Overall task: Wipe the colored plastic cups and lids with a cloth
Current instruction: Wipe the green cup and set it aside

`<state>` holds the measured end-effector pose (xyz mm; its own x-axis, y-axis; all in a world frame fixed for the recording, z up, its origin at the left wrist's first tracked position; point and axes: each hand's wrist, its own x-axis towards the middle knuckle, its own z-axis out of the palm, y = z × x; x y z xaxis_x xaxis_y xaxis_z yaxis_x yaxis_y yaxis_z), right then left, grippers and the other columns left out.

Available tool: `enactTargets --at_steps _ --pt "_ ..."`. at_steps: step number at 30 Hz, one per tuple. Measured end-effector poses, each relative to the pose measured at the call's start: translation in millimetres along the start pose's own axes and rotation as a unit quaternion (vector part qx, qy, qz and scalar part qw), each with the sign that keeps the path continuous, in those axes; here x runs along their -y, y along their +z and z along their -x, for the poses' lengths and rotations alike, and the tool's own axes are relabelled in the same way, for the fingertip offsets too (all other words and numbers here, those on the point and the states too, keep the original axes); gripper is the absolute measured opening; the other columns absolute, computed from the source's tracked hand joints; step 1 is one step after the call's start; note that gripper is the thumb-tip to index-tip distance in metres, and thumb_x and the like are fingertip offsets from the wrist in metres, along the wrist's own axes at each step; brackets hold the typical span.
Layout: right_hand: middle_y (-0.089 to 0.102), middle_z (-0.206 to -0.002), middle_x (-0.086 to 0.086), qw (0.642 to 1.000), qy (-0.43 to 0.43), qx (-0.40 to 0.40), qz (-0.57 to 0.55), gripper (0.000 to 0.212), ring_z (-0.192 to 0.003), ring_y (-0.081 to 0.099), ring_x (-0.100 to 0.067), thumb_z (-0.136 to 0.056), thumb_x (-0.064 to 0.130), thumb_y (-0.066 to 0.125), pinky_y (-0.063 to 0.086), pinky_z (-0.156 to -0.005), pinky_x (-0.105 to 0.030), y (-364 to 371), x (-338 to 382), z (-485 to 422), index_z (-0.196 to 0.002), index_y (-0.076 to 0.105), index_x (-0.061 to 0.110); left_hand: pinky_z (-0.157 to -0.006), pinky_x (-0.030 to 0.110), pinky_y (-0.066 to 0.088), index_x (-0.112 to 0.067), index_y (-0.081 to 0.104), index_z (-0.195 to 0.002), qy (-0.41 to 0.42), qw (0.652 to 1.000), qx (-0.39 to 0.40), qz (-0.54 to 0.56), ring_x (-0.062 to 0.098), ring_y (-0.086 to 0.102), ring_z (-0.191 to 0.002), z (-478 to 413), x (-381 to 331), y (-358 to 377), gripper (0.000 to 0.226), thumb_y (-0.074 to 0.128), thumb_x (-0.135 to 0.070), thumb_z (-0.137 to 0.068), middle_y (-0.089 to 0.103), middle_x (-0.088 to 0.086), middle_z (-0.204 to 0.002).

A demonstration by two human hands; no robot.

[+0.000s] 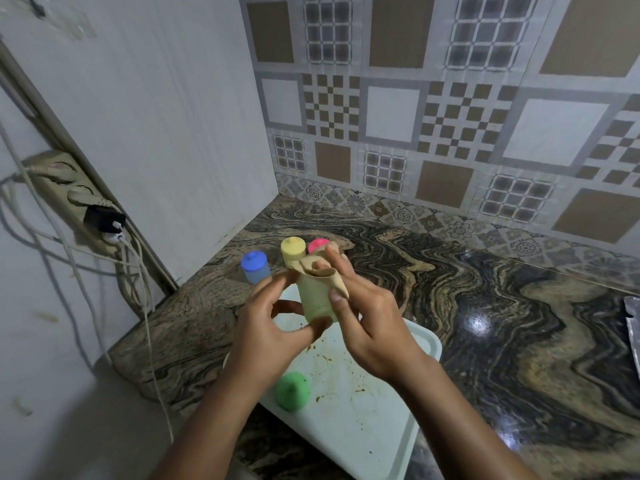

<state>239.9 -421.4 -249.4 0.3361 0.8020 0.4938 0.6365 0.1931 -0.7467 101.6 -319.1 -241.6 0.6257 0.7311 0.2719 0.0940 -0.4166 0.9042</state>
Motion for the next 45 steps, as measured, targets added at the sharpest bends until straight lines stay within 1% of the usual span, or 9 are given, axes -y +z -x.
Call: enactTargets --at_steps 7,13,16,18,22,26,31,35,45 --pt "0.051 -0.153 -0.001 0.999 -0.017 -0.02 -0.02 0.043 -0.139 0.052 -0.011 -0.104 0.022 0.043 0.05 -0.102 -0.025 4 -7 27 -0.142 0.058 0.007 -0.074 0.011 0.053 -0.05 0.058 -0.115 0.004 0.999 -0.041 0.005 0.002 0.072 -0.087 -3 4 -6 0.076 0.093 -0.005 -0.064 0.065 -0.018 -0.119" --pt "0.069 -0.131 0.006 0.998 0.038 0.007 -0.041 0.036 -0.092 0.057 0.02 -0.105 0.018 0.045 0.044 -0.079 -0.012 5 -15 60 -0.133 0.067 0.02 -0.077 0.018 0.056 -0.032 0.061 -0.127 -0.033 0.998 -0.046 0.026 0.009 0.075 -0.089 -7 14 -15 0.077 0.096 -0.01 -0.061 0.07 0.004 -0.122" --pt "0.073 -0.099 0.015 0.99 0.096 0.024 -0.105 0.03 -0.108 0.068 -0.003 -0.108 0.027 0.042 0.05 -0.075 -0.023 8 -21 73 -0.104 0.07 0.017 -0.082 0.042 0.062 -0.032 0.059 -0.125 -0.052 0.996 -0.041 0.051 0.014 0.075 -0.095 -6 16 -17 0.071 0.094 -0.016 -0.066 0.066 -0.006 -0.127" --pt "0.072 -0.074 -0.01 0.973 0.131 -0.011 -0.188 0.043 -0.08 0.072 -0.021 -0.108 0.037 0.042 0.051 -0.066 -0.037 10 -21 76 -0.096 0.07 0.007 -0.074 0.053 0.062 -0.034 0.058 -0.126 -0.065 0.994 -0.033 0.085 0.02 0.074 -0.101 -6 15 -18 0.071 0.091 -0.007 -0.069 0.06 -0.008 -0.135" --pt "0.054 -0.055 -0.02 0.931 0.159 -0.111 -0.309 0.042 -0.054 0.049 -0.022 -0.104 0.027 0.04 0.045 -0.054 -0.025 5 -12 61 -0.096 0.079 0.012 -0.068 0.044 0.064 -0.037 0.056 -0.138 -0.058 0.995 -0.022 0.082 0.015 0.073 -0.104 -2 13 -19 0.083 0.087 0.0 -0.071 0.061 -0.018 -0.135" --pt "0.055 -0.057 -0.01 0.924 0.149 -0.159 -0.314 0.051 -0.054 0.048 -0.016 -0.101 0.022 0.04 0.044 -0.052 -0.02 -3 -10 35 -0.076 0.053 -0.02 -0.079 0.026 0.06 -0.038 0.053 -0.139 -0.048 0.998 -0.018 0.04 0.009 0.072 -0.104 0 18 -16 0.087 0.09 -0.002 -0.069 0.066 -0.006 -0.131" --pt "0.063 -0.073 -0.018 0.963 0.104 -0.127 -0.212 0.058 -0.057 0.049 -0.031 -0.103 0.049 0.046 0.045 -0.051 -0.04 -5 -3 1 -0.098 0.063 -0.006 -0.088 0.033 0.06 -0.036 0.058 -0.131 -0.05 0.999 -0.006 0.01 0.006 0.072 -0.101 0 15 -9 0.08 0.093 -0.008 -0.066 0.067 -0.008 -0.129" --pt "0.047 -0.157 -0.002 0.999 0.021 -0.033 -0.029 0.041 -0.144 0.046 -0.015 -0.105 0.019 0.044 0.043 -0.114 -0.036 3 -2 -12 -0.144 0.057 0.012 -0.082 0.043 0.062 -0.04 0.063 -0.124 -0.051 0.998 0.015 0.016 0.008 0.074 -0.097 -2 6 -6 0.07 0.091 -0.008 -0.068 0.07 -0.018 -0.123" --pt "0.036 -0.162 -0.011 0.998 -0.054 0.013 -0.036 0.041 -0.154 0.026 -0.027 -0.104 0.008 0.046 0.028 -0.125 -0.045 19 -1 26 -0.144 0.054 0.002 -0.092 0.038 0.058 -0.039 0.061 -0.122 -0.062 0.997 -0.033 0.036 0.006 0.074 -0.097 -6 12 -19 0.072 0.095 -0.018 -0.062 0.074 -0.024 -0.108"
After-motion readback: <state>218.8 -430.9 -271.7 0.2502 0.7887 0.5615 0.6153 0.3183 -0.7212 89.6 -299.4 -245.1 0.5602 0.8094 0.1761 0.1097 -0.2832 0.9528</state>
